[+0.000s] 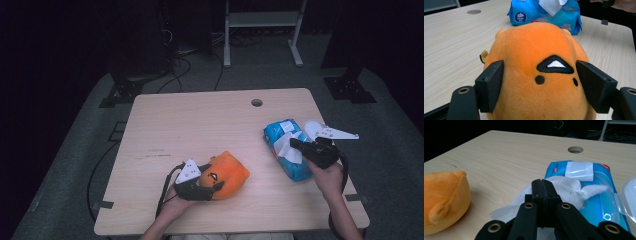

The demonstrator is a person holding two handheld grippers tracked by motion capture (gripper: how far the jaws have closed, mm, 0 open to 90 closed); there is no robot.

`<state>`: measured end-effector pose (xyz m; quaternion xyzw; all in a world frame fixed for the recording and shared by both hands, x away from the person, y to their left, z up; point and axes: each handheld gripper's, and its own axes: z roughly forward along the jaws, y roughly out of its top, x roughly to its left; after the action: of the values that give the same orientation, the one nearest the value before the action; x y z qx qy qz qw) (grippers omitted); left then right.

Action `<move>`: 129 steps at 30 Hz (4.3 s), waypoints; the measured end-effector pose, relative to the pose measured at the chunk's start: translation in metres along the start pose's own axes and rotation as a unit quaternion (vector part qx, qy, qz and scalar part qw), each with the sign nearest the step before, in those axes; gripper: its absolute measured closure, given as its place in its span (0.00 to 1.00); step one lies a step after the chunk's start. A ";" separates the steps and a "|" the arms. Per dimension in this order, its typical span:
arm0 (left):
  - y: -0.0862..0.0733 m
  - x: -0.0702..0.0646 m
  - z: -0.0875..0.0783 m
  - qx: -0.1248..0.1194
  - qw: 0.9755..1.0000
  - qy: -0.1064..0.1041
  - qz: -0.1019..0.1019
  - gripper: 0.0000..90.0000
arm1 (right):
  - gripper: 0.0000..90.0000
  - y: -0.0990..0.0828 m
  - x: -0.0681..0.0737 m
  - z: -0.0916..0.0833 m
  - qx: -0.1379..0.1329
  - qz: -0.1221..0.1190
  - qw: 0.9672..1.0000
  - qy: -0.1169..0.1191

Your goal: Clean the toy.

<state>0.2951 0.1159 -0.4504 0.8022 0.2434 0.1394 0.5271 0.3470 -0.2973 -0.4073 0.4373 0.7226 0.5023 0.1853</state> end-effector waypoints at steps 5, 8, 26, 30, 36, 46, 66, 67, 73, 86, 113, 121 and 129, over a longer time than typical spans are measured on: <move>0.000 0.000 0.000 0.000 1.000 -0.001 -0.001 0.27 | 0.99 0.004 0.006 -0.003 -0.010 -0.002 1.000 0.017; 0.000 0.001 0.000 0.000 1.000 -0.001 -0.001 0.27 | 0.99 0.007 0.015 -0.005 -0.016 -0.009 0.999 0.031; -0.001 0.002 -0.001 0.001 1.000 -0.002 0.001 0.25 | 0.99 0.023 0.114 -0.010 -0.014 -0.106 0.979 0.173; -0.001 0.002 -0.001 0.002 1.000 -0.002 0.002 0.25 | 0.99 0.021 0.132 -0.010 0.005 -0.117 0.971 0.209; -0.001 0.002 0.000 -0.001 1.000 -0.003 0.002 0.25 | 0.99 0.015 0.141 0.008 0.049 -0.118 0.961 0.245; -0.001 0.001 0.001 -0.001 1.000 -0.004 0.003 0.24 | 0.98 0.008 0.132 0.057 0.071 -0.131 0.970 0.190; -0.002 0.001 0.002 0.017 0.999 -0.018 0.022 0.24 | 0.60 -0.007 0.116 0.088 0.077 -0.081 0.968 0.224; -0.001 0.000 0.002 0.021 0.999 -0.019 0.025 0.23 | 0.61 -0.009 0.117 0.089 0.080 -0.079 0.968 0.226; 0.002 -0.003 -0.005 0.035 0.999 -0.008 0.032 0.12 | 0.71 -0.017 0.124 0.090 0.087 -0.091 0.969 0.214; -0.001 0.002 -0.005 0.034 0.999 -0.016 0.025 0.15 | 0.83 -0.014 0.113 0.076 0.071 -0.068 0.972 0.214; -0.003 0.014 -0.006 0.036 0.999 -0.021 0.011 0.19 | 0.86 -0.018 0.136 0.063 0.062 -0.155 0.972 0.166; -0.003 0.010 -0.006 0.043 0.999 -0.023 0.023 0.19 | 0.81 -0.022 0.145 0.064 0.062 -0.189 0.967 0.160; -0.001 0.007 -0.004 0.050 0.998 -0.031 0.036 0.18 | 0.74 -0.024 0.152 0.066 0.070 -0.204 0.964 0.158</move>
<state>0.2989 0.1236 -0.4503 0.8399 0.2047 0.1208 0.4880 0.2993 -0.1385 -0.4306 0.2079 0.8497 0.4651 0.1361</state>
